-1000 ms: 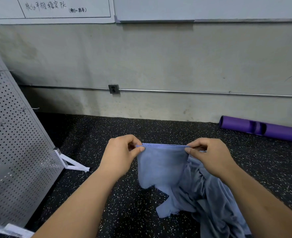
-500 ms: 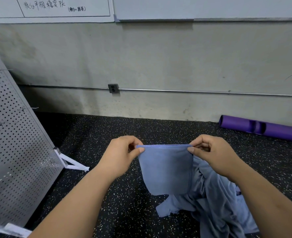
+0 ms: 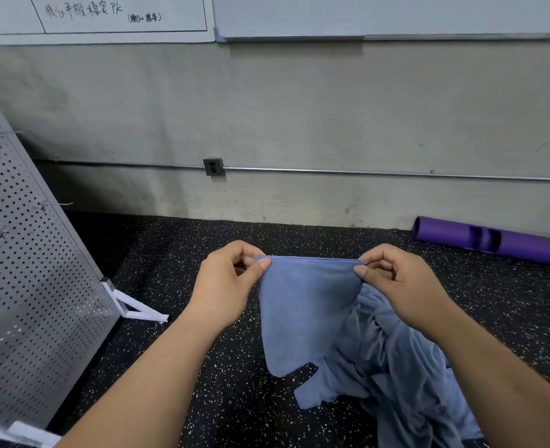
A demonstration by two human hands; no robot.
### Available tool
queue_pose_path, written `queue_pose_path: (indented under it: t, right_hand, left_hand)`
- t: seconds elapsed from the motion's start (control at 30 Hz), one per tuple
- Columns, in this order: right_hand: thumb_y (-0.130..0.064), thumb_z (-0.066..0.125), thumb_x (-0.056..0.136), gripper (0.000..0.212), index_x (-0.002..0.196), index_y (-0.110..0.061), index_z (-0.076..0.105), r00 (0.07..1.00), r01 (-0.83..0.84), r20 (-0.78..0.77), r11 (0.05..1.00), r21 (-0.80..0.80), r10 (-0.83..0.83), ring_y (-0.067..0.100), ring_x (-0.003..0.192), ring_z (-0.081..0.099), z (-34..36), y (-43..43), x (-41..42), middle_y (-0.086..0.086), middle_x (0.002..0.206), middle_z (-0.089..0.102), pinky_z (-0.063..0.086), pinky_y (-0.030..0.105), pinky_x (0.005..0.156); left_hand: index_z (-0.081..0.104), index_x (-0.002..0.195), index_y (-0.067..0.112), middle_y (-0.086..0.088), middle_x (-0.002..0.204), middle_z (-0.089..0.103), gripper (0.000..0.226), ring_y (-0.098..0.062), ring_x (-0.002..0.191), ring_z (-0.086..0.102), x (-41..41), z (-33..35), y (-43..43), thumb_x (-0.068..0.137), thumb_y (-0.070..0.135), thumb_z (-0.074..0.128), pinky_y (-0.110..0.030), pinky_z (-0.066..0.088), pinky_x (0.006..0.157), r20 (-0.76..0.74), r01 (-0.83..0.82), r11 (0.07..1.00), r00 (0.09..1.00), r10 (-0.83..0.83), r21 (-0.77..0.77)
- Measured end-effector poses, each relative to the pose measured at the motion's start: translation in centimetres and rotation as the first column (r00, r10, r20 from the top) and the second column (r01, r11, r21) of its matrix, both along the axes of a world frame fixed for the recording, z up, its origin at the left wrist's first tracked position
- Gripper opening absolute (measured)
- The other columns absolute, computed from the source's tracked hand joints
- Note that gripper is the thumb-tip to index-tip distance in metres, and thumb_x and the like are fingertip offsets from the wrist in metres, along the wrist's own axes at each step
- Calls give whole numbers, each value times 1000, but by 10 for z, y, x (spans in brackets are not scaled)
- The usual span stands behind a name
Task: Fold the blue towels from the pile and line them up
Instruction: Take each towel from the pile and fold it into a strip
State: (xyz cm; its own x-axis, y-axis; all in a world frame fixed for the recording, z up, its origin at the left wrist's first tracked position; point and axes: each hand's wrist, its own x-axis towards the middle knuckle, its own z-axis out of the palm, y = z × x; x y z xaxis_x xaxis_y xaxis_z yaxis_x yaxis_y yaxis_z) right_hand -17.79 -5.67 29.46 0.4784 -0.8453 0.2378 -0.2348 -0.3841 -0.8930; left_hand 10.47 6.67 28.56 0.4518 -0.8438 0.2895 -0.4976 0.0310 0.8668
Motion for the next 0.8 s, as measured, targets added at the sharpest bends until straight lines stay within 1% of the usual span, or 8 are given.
queue_pose_path:
  t: [0.13, 0.2, 0.27, 0.43, 0.53, 0.67, 0.73, 0.8]
  right_hand:
    - [-9, 81, 91, 14, 94, -23, 78, 1000, 0, 1, 997, -83, 0, 15, 83, 74, 1, 5, 6, -4, 86, 77, 58, 21, 78]
    - [-10, 83, 89, 18, 93, -27, 79, 1000, -10, -7, 992, -124, 9, 15, 83, 74, 1, 7, 10, -6, 86, 77, 59, 24, 80]
    - [-11, 84, 88, 19, 92, -29, 80, 998, -41, -45, 986, -161, 34, 12, 84, 74, 3, 10, 13, -8, 87, 78, 60, 26, 83]
    - [-13, 86, 86, 18, 92, -28, 81, 970, -164, -215, 962, -217, 117, 5, 86, 74, 4, 21, 21, -20, 86, 77, 58, 24, 84]
    - [-18, 86, 87, 15, 95, -29, 82, 952, -221, -255, 958, -180, 171, 5, 88, 74, 2, 24, 23, -18, 88, 78, 58, 28, 85]
    - [-11, 86, 86, 20, 100, -23, 78, 977, -195, -96, 980, -31, 191, 9, 83, 73, -3, 24, 23, -4, 89, 79, 60, 29, 81]
    - [-7, 85, 87, 27, 108, -18, 73, 974, -216, -47, 970, 107, 222, 14, 83, 72, -6, 22, 22, 3, 91, 79, 59, 30, 81]
    - [-5, 84, 88, 27, 108, -19, 73, 951, -267, -110, 946, 185, 289, 14, 85, 72, -10, 21, 20, 5, 93, 78, 60, 32, 83]
  left_hand:
    - [67, 92, 34, 17, 86, 71, 13, -8, 80, 66, 3, -4, 3, 98, 25, 74, -32, 54, 78, 257, -48, 996, 966, 28, 71]
    - [63, 103, 39, 20, 91, 69, 15, -5, 90, 64, 3, -5, 3, 97, 30, 73, -37, 54, 83, 392, -23, 993, 920, -25, 118]
    - [61, 119, 41, 21, 97, 67, 27, -5, 98, 59, 0, -5, 3, 96, 37, 74, -37, 53, 90, 446, 32, 984, 888, -110, 178]
    - [56, 138, 41, 24, 120, 62, 54, -4, 118, 52, -27, -5, 0, 90, 54, 76, -28, 43, 106, 472, 246, 942, 819, -328, 228]
    - [64, 122, 40, 22, 114, 66, 36, -3, 111, 58, -45, -9, -5, 91, 53, 75, -32, 48, 102, 503, 309, 927, 779, -374, 212]
    - [72, 102, 34, 18, 90, 70, 8, -4, 87, 65, -51, -8, -8, 96, 39, 71, -38, 56, 81, 421, 313, 934, 834, -357, 173]
    - [73, 101, 31, 16, 87, 71, 3, -5, 85, 66, -50, -5, -7, 99, 31, 71, -32, 55, 79, 369, 333, 934, 857, -358, 131]
    - [73, 101, 30, 16, 87, 71, 7, -5, 86, 67, -51, -1, -5, 100, 24, 71, -21, 51, 78, 298, 341, 935, 886, -355, 99]
